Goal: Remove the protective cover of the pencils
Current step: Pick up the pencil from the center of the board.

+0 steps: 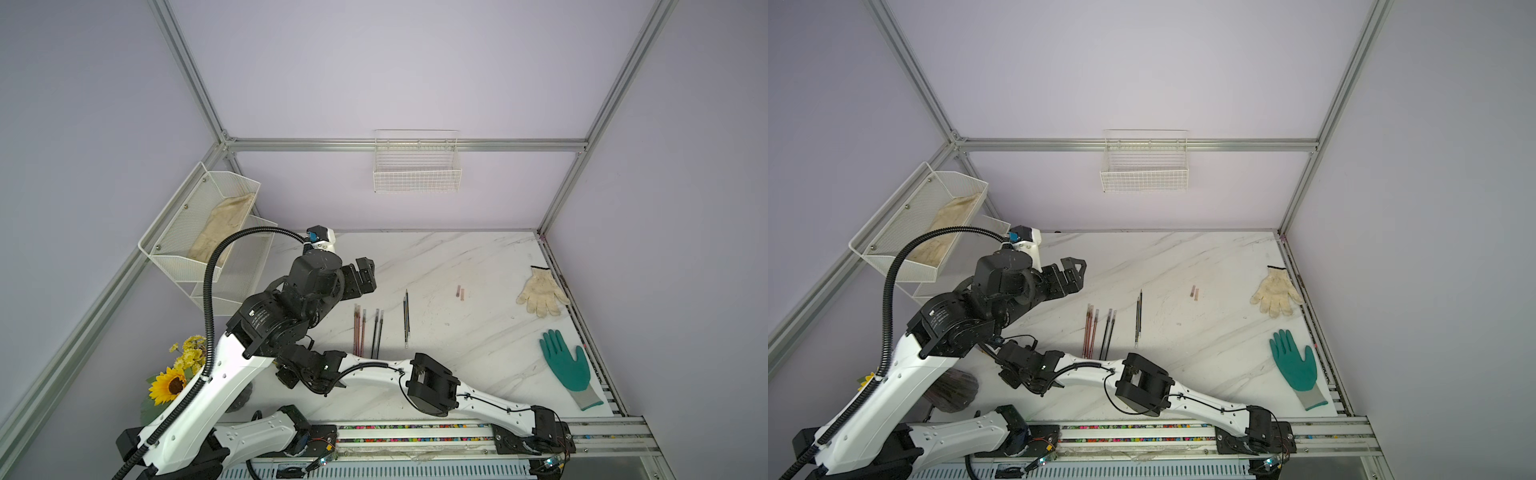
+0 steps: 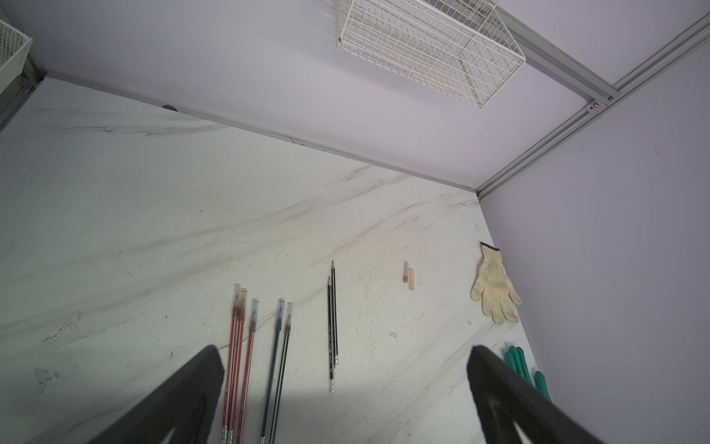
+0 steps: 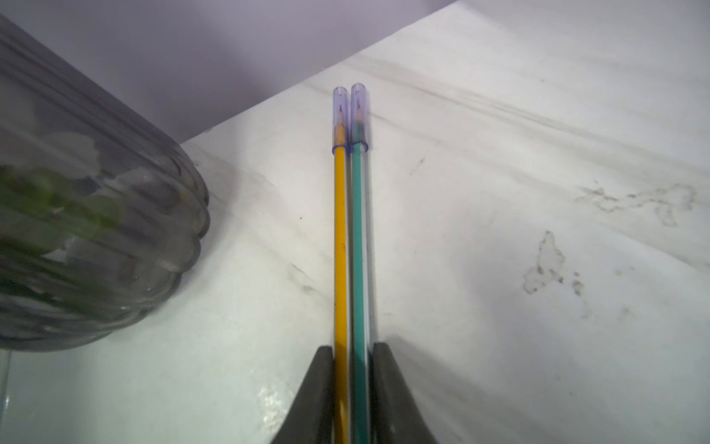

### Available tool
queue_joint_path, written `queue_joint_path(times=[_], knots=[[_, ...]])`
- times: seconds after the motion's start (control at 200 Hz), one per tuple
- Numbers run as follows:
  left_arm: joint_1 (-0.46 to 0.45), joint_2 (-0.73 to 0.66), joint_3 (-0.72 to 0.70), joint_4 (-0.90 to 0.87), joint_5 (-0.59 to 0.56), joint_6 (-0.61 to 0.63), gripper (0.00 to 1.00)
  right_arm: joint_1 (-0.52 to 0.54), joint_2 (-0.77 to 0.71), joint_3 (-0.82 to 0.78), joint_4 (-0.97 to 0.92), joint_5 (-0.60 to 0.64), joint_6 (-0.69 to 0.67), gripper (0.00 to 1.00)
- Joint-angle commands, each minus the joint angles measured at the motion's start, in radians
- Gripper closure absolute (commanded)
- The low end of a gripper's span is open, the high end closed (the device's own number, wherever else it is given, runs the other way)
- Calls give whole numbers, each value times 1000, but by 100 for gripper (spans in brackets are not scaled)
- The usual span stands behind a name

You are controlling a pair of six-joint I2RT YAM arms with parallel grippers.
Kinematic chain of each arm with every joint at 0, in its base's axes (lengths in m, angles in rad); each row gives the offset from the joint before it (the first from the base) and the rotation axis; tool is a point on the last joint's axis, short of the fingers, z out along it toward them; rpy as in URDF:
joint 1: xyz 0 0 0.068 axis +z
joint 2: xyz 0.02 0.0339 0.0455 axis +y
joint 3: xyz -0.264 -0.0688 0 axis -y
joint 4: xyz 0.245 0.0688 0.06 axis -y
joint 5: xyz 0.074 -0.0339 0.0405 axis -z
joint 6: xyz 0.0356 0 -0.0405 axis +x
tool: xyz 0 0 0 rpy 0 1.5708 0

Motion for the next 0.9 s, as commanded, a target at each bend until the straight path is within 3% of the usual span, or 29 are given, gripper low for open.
queue_joint_path(times=[0.0,0.355,0.615,0.895], knots=[[8,-5,5,10,3,23,1,-5,-10,-48,-113,95,98,80],[9,-13,3,7,5,20,1,-29,-47,-126,-173,270,295,83],[9,-24,-1,-4,0,17,0,-30,-53,-138,-149,238,314,82],[10,-39,-14,-4,-8,14,0,-46,-123,-235,-212,362,482,96]])
